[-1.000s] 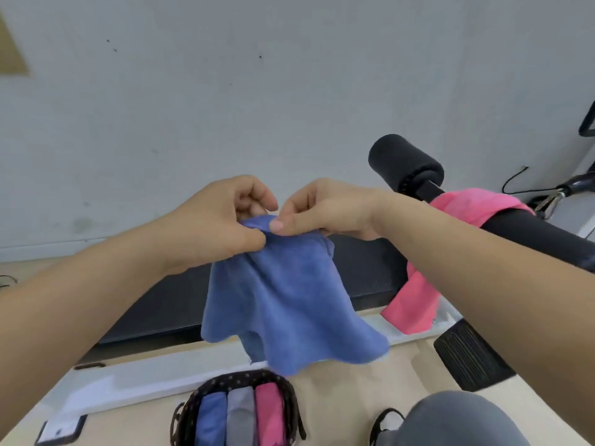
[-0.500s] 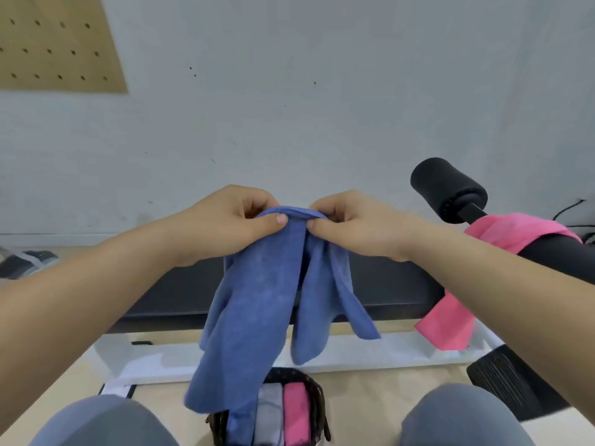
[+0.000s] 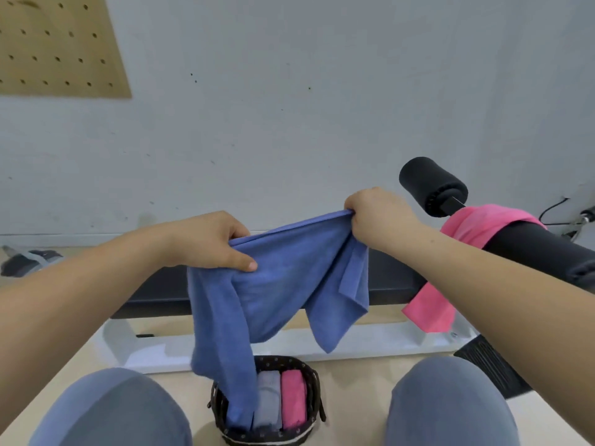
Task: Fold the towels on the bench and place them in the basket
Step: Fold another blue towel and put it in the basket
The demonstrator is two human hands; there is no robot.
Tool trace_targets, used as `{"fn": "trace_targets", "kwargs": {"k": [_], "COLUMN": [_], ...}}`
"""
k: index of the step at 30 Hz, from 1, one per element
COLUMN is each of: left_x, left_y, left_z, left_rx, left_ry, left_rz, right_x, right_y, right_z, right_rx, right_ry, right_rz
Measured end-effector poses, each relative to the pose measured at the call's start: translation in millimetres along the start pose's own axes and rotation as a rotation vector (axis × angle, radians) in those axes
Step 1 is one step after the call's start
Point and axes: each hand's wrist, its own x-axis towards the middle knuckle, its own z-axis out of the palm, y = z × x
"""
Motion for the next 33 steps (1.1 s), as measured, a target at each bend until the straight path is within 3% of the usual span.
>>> {"fn": "trace_targets", "kwargs": {"k": [4,5,6,7,10,12,18,21,27,33], "left_x": [6,7,9,10,13,18,57,88,163,223], "left_y": [-37,-50,-63,-75,-103,-117,-163,-190,-229,-262], "left_z": [7,9,12,15,27,33,42,45,52,47], "left_rx": [0.258,0.285,0.292,0.286,0.222,0.138,0.034,0.059,0.093,0.228], "left_ry": [0.027,0.045,0.072,0.108,0.216,0.280,0.435,0.416,0.371,0.202], "left_rz": [-0.120,-0.154,-0.186,-0.212,-0.277,-0.314,-0.363,-0.406,-0.438,-0.416], "right_x": [9,7,5,1,-2,3,36,66,136,191], "right_y": [30,35,39,44,62,67,60,54,63,83], "right_z": [16,22,26,35,67,86,133,153,200,231], "right_rx": [0.396,0.449,0.334,0.265,0.755,0.684,0.436,0.300,0.210,0.123], "right_ry": [-0.186,-0.199,-0.205,-0.152,0.103,0.218,0.214,0.177,0.075,0.047], "right_rz": [0.298,0.382,0.412,0.403,0.578,0.641,0.527,0.462,0.511,0.445]}}
